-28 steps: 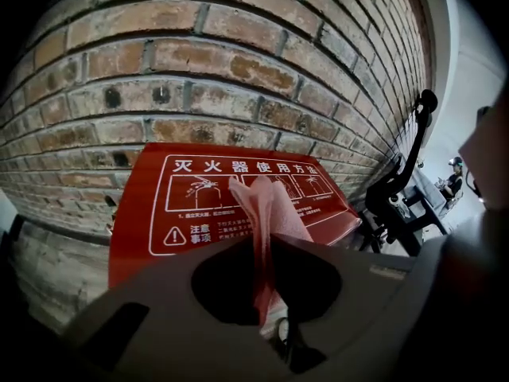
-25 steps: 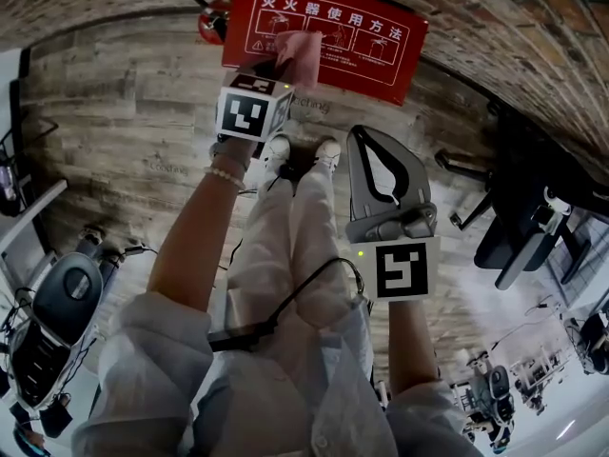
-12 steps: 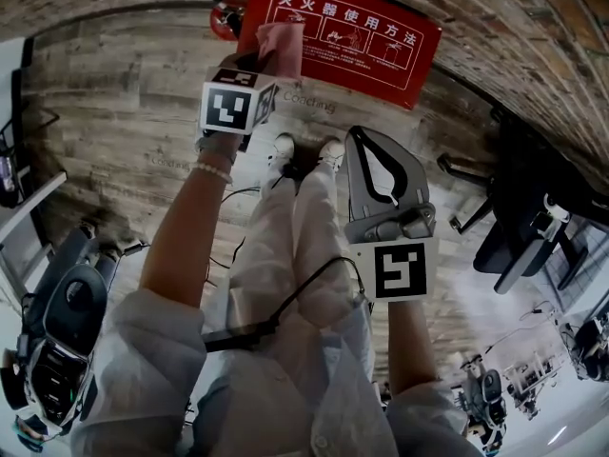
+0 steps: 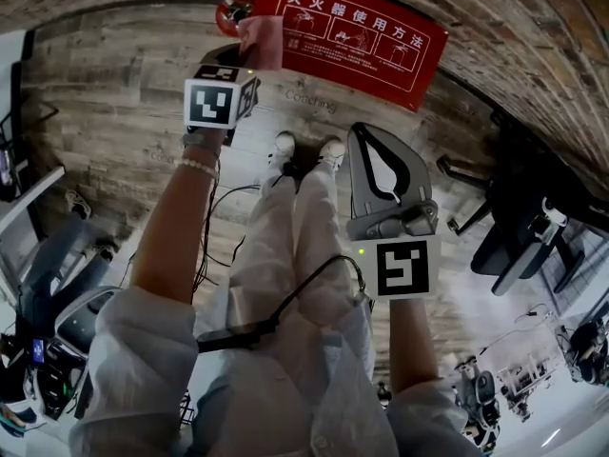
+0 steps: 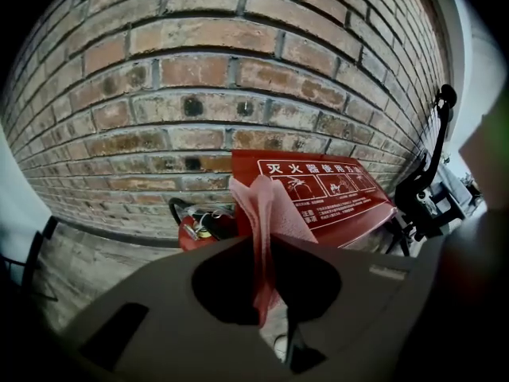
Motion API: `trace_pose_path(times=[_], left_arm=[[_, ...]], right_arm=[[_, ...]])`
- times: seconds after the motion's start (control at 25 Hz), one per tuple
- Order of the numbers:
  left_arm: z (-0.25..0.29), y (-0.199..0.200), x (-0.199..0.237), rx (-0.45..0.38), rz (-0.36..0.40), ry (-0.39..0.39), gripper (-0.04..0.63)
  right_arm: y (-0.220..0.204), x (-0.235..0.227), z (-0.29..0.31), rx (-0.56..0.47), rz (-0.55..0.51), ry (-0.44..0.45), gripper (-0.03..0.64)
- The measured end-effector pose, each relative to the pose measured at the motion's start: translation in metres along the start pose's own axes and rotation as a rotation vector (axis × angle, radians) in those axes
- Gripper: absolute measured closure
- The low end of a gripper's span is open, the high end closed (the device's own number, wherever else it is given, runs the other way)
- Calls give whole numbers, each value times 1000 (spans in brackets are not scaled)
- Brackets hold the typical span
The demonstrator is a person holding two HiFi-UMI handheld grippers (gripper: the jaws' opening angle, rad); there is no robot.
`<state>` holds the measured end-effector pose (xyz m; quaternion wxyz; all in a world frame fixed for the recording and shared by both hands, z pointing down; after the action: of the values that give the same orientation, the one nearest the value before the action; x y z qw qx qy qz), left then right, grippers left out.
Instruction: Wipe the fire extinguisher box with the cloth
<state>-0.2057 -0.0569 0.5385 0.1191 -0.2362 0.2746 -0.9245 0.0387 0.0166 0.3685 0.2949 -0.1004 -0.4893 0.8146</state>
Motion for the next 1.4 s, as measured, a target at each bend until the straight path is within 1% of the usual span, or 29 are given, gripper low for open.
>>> trace_pose_path(times=[0.32, 0.48, 0.76, 0.92, 1.08, 1.2, 1.4], left_arm=[[-15, -9, 20, -11, -40, 51, 584], [-16, -11, 21, -29, -53, 49, 584], [-28, -9, 13, -55, -38, 34, 584], [-49, -1, 1, -100, -27, 19, 584], [-82, 16, -22, -151, 12, 1, 584], [-109, 32, -42, -196, 40, -16, 584], [-154, 65, -76, -276, 66, -66, 584]], right_arm=[[1, 7, 1, 0, -12, 12, 614], [2, 9, 1, -6, -20, 15, 614], [8, 6, -5, -17, -29, -3, 614], [22, -4, -13, -43, -31, -32, 614], [45, -13, -25, -75, -47, -55, 614], [63, -21, -36, -94, -50, -77, 614], [94, -34, -60, -136, -56, -111, 614]])
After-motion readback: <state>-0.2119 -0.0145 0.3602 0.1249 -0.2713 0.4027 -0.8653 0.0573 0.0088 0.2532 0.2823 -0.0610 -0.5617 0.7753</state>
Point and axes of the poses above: the fingertips, and each gripper's own axes: z forward along the fingers, x to its left, y out of its top, the point moved 9 cm from there along -z, backward along the fingers, and after that the axes turned 15 degrees about -y, right-handed, at the moved point
